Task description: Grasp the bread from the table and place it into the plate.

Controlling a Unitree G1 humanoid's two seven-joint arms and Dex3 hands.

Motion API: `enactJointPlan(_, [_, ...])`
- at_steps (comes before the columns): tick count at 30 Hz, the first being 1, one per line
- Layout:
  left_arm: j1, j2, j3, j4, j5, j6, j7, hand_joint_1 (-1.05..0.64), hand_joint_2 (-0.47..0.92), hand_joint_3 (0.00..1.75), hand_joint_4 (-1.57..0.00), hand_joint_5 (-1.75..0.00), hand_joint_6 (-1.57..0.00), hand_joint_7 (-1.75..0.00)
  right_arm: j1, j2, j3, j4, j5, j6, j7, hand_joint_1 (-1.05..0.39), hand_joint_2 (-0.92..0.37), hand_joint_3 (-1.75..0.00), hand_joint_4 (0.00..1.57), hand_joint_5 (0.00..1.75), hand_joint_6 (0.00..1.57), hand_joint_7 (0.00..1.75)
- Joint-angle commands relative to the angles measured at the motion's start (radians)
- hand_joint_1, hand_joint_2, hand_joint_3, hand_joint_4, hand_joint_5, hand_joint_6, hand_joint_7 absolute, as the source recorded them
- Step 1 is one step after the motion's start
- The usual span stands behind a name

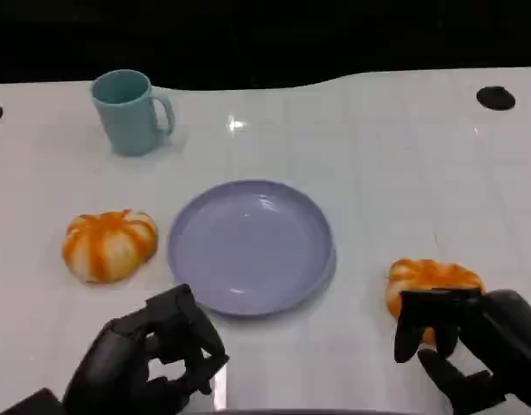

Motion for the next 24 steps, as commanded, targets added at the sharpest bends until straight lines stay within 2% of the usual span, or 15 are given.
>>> enactJointPlan(1, [-0.002,0.014,0.01,0.005,-0.011,-0.011,-0.012,-0.52,0.92,0.33,-0.68,-1.75,-0.58,-1.59,0.003,-0.016,0.001,-0.015,0.009,0.004,0.004,0.01,-0.21,-1.42,0.79,1.68,0.74,1.45])
enactJointPlan(24, [-0.006,0.015,0.012,0.027,-0.003,-0.03,-0.011,-0.55,0.92,0.32,-0.67,-1.75,-0.59,-1.56,0.008,-0.017,0.001,-0.024,0.007,0.012,0.007,0.01,-0.22,-1.42,0.79,1.69,0.73,1.45])
